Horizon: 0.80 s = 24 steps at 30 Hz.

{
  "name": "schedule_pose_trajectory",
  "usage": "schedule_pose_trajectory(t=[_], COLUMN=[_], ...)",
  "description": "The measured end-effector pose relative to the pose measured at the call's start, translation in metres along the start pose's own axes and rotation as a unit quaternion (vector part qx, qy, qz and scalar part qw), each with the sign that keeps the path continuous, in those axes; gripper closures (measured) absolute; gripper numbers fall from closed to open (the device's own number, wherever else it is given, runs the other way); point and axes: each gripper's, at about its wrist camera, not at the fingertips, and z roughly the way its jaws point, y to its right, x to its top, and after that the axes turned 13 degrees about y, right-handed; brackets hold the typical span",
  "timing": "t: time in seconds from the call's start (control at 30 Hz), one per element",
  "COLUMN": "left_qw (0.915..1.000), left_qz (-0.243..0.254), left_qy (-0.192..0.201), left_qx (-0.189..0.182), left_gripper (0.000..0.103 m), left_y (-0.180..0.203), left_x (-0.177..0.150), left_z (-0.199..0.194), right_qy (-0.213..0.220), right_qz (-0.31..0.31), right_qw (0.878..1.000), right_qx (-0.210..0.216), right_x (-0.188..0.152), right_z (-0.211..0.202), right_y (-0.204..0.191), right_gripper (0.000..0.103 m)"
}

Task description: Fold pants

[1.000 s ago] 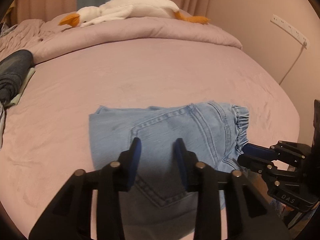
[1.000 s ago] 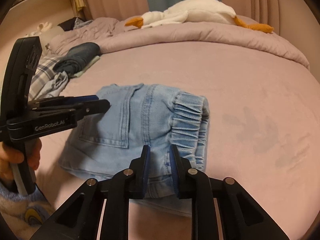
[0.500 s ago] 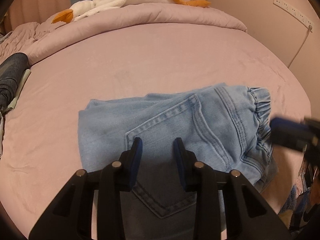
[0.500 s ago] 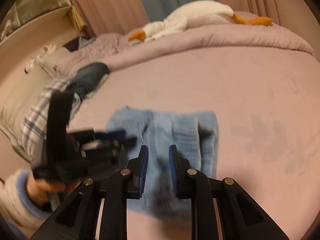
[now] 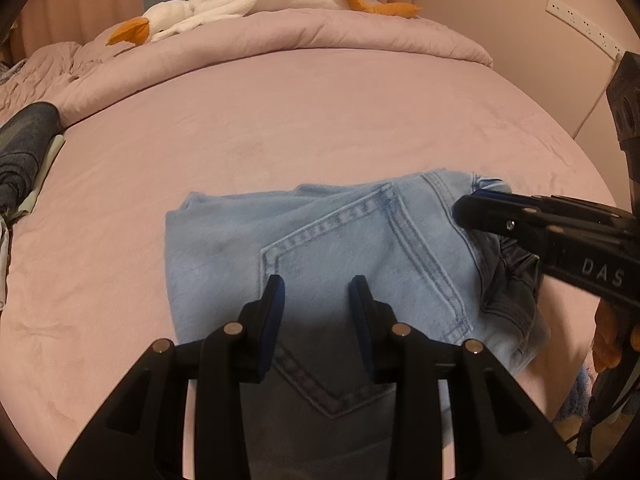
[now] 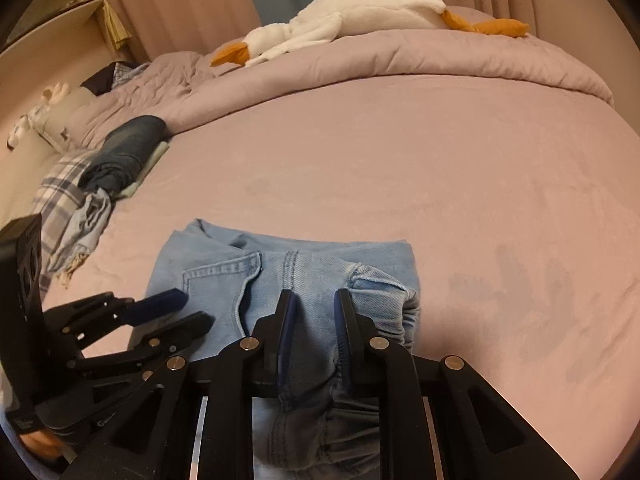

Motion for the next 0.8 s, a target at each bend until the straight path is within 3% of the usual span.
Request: schedule_pose_trajectory(t=[0.27,0.43,0.57,0.8], left_qw=[0.9999,0.9997,0.9997,0.9996], left_qz=[-0.009,-0.016,-0.014,-0.010], left_qy=[-0.002,-0.010,-0.018,-0.025], left_qx=[-0.009,-0.015,-0.011,-0.007], left_gripper=[0.068,0.067,0.067,0.067], left_y=[-0.002,-0.003,0.000,0.003], left_x=[-0.013,-0.024,-0.030,-0.036], left_z=[-0.024,-0.035,-0.034,-0.036], right_qy=[0.018,-0.005,-0.031,-0.034], right_qz=[-0.025,-0.049,-0.066,-0.057], right_qw=[0.999,0.998,0.997,0.998], right_qx=[0.027,0.031,0.009,0.013], right_x=[-0.010,-0.027,-0.040,-0.033], right_z=[-0.032,-0.041,-0.033,-0.038], right_y=[-0.004,-0.007,-0.006,-0.007], right_gripper=[0.083,0.083,0.083,0.082])
